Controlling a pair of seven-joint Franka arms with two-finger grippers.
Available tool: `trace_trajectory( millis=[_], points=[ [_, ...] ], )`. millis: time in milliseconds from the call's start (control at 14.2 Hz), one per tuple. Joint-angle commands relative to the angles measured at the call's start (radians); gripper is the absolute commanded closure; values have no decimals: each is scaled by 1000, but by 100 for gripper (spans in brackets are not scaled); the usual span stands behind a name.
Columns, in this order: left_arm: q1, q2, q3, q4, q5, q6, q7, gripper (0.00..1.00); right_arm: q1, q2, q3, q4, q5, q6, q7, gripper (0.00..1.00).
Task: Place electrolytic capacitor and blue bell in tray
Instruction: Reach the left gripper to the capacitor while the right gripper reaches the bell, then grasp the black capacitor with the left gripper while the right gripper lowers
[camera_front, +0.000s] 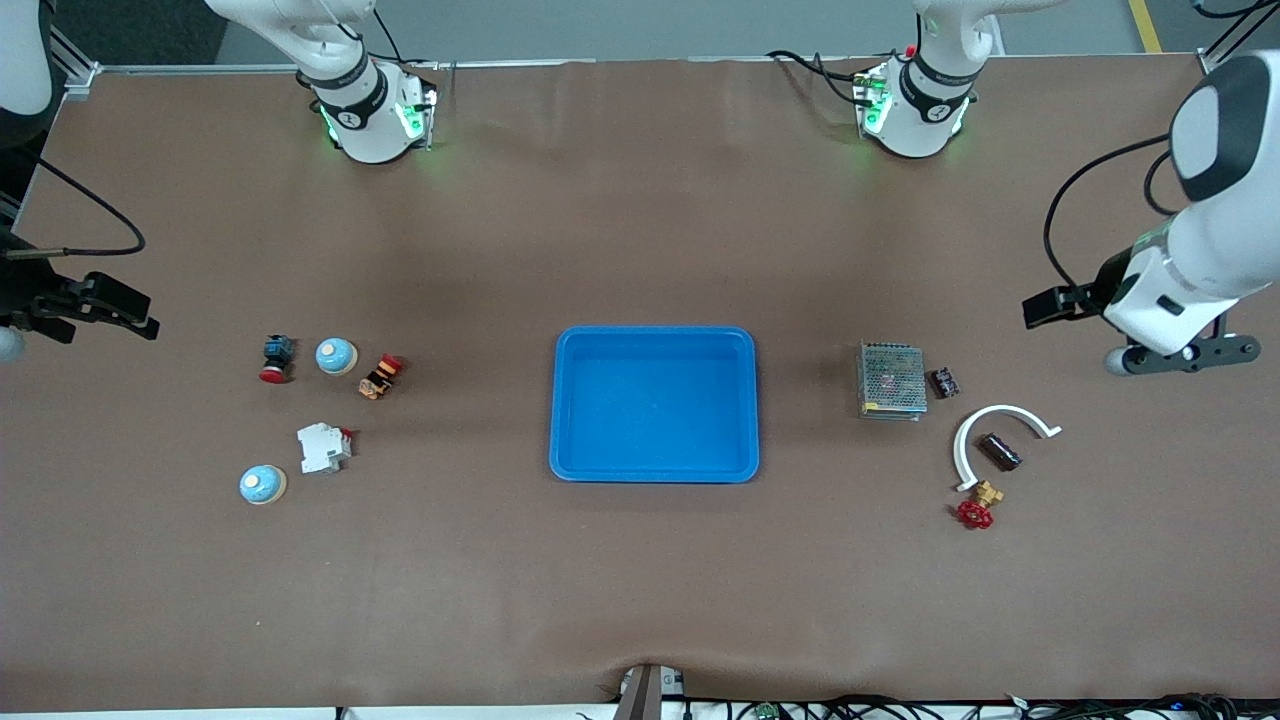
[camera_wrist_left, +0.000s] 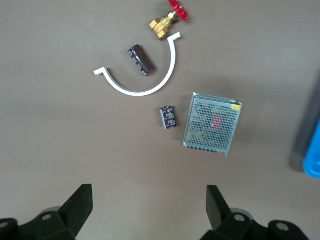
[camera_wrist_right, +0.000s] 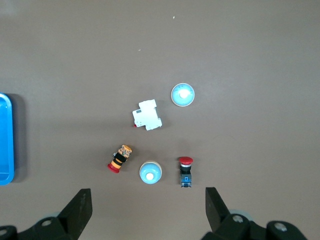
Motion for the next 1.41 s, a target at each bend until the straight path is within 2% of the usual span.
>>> trace_trajectory(
  millis=[0,212,494,636,777,989,1059,1342],
  points=[
    [11,19,-6,-91,4,99,-70,0,39,51,6,5,-4,11,-8,0],
    [9,94,-6,-146,4,225,-146,0,87,107,6,4,-5,55,-9,0],
    [8,132,-13,-240,12,386,-207,0,130,171,6,5,-11,114,-21,0],
    [14,164,-13,-270,10,452,-215,0,116,193,5,4,-33,131,-156,0],
    [14,204,-10,-293,10,515,-221,7,96,208,4,8,-20,134,-260,0],
    [34,250,-6,-297,18,558,-221,18,99,225,4,10,-39,186,-293,0],
    [38,269,-6,-297,18,578,-221,18,93,251,4,4,-43,222,-358,0],
    [40,309,-6,-297,19,610,-220,21,19,346,3,4,-42,339,-832,0]
  ],
)
